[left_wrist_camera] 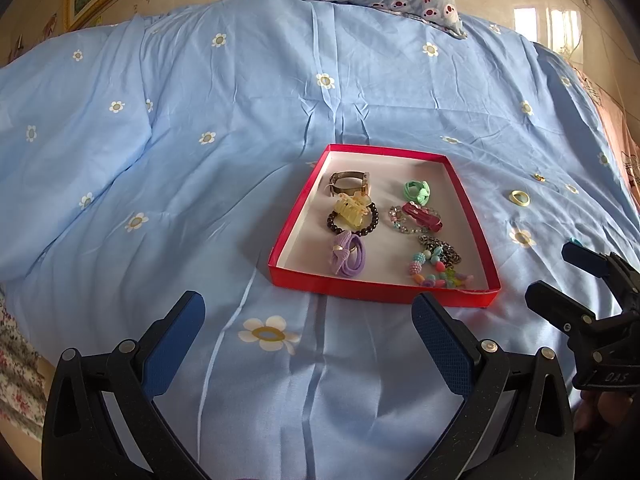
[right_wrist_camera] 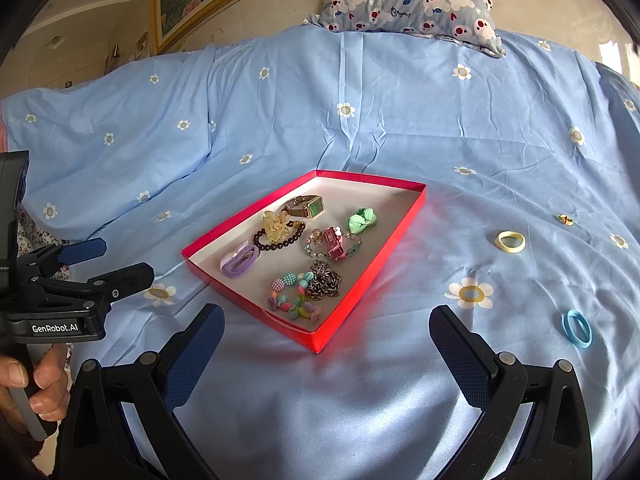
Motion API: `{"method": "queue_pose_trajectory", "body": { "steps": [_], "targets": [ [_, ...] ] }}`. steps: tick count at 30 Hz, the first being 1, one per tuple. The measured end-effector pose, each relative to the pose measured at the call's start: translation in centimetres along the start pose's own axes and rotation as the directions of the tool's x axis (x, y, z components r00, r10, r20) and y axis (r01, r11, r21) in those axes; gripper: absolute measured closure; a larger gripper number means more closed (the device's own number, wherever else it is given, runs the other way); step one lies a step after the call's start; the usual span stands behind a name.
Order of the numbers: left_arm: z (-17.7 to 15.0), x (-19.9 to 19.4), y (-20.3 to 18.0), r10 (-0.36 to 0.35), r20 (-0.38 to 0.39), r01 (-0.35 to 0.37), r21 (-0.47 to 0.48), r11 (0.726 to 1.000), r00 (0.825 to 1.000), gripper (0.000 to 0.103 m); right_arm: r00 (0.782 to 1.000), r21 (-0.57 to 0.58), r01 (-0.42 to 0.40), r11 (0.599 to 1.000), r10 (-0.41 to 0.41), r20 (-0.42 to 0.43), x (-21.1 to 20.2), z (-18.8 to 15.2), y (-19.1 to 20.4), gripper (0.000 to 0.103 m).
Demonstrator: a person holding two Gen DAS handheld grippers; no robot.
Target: Organize jewelry
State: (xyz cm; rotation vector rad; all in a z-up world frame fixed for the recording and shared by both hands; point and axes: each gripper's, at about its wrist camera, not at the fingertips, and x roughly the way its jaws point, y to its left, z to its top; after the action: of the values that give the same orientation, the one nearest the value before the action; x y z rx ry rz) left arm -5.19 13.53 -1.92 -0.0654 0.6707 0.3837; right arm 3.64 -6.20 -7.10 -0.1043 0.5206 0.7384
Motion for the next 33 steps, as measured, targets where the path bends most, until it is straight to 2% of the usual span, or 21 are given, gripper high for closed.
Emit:
{"method": "queue_pose_trajectory", "body": {
  "steps": [33],
  "targets": [
    [0.54, 0.61, -0.44, -0.012, 0.001, 0.012, 0.023, 1.0, 1.0, 0.0, 1.0, 0.004, -0.008, 1.0, 0.008, 0.004, 0.02, 0.27, 0.0, 0.0]
  ]
}}
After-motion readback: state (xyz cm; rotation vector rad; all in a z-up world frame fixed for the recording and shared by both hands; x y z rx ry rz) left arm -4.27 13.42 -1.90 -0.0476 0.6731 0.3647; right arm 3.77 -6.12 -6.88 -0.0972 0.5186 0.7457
